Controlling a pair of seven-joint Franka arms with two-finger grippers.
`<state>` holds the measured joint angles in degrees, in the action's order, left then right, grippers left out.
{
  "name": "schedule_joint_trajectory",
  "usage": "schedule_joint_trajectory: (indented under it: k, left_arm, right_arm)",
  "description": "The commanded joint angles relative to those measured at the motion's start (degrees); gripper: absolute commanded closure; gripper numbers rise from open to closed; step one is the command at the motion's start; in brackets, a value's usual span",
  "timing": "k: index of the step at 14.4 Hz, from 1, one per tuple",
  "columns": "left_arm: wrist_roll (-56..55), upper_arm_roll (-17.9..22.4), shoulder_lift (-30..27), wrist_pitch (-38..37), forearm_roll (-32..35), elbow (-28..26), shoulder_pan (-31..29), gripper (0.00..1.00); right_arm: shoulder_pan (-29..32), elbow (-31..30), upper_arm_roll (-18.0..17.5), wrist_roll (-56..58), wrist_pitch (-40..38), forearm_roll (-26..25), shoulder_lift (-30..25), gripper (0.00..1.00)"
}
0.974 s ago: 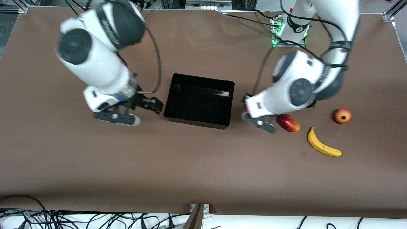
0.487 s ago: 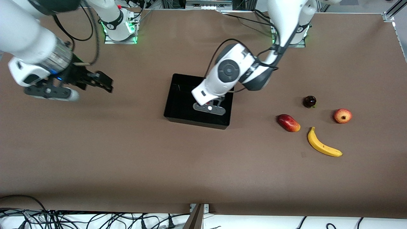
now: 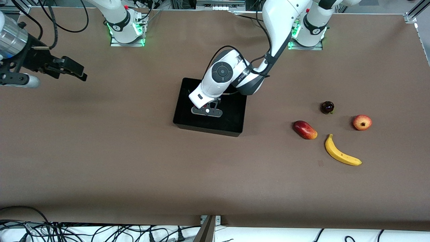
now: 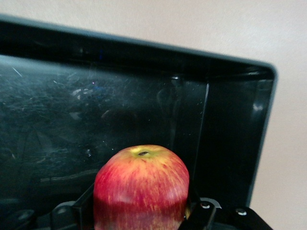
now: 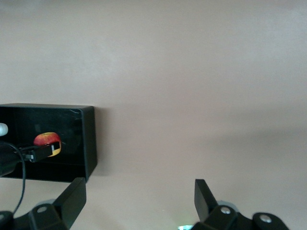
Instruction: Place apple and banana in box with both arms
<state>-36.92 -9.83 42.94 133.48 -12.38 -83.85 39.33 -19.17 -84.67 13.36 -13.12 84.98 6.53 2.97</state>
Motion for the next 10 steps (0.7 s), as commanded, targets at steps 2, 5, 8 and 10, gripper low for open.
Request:
schedule_joint_trajectory:
  k: [2, 5, 8, 10]
  left_arm:
    - [-0.08, 0.87, 1.54, 1.96, -0.36, 1.06, 1.79, 0.35]
    - [0.36, 0.87, 1.36, 1.87, -0.45, 1.15, 1.71, 0.0]
    - [0.45, 1.13, 0.14, 0.91, -0.45, 1.15, 0.84, 0.0]
    - [0.53, 1.74, -3.37, -7.21, -0.36, 1.41, -2.05, 0.0]
  right_arm:
    - [7.82, -3.13, -7.9, 4.24, 0.53, -5.11, -3.14, 0.0]
    - [10.99, -5.41, -9.4, 10.29, 2.46, -6.53, -3.76, 0.0]
    - [12.14, -7.35, -9.49, 14.27, 4.58, -6.71, -4.91, 0.0]
    - [12.14, -7.0, -9.49, 14.27, 4.49, -6.71, -4.47, 0.0]
